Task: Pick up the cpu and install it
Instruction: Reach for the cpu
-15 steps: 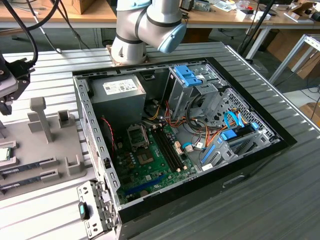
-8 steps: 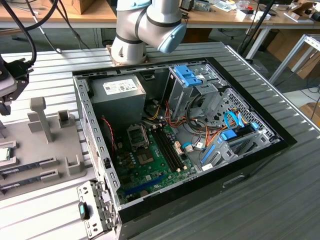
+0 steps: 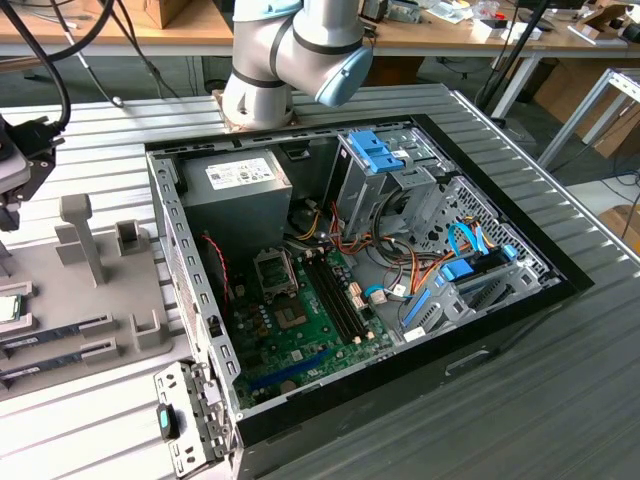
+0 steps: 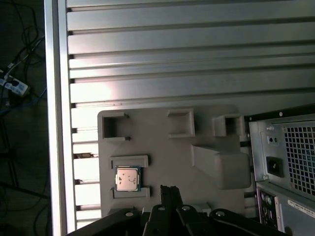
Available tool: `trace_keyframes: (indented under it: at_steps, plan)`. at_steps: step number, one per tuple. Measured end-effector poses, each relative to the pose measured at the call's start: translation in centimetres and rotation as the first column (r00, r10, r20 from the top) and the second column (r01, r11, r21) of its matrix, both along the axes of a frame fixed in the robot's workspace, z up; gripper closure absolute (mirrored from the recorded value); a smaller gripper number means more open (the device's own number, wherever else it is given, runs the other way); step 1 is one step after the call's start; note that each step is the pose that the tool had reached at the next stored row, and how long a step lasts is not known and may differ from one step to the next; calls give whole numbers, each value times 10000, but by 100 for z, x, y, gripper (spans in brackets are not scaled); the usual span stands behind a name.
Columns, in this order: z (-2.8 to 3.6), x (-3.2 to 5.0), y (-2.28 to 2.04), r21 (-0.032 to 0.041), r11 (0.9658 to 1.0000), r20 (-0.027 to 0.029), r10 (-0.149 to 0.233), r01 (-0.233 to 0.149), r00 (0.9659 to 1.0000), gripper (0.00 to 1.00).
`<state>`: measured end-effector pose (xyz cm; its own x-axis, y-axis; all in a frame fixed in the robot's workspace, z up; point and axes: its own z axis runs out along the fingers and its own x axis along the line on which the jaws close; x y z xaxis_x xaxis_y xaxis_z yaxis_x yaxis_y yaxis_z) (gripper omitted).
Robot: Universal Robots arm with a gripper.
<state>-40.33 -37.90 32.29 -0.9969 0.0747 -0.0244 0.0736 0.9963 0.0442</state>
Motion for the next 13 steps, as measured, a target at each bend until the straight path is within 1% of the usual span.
trace_keyframes:
  at_steps: [13]
  plan:
    - [0, -28, 0, 0, 10000, 0, 0, 0, 10000, 89]
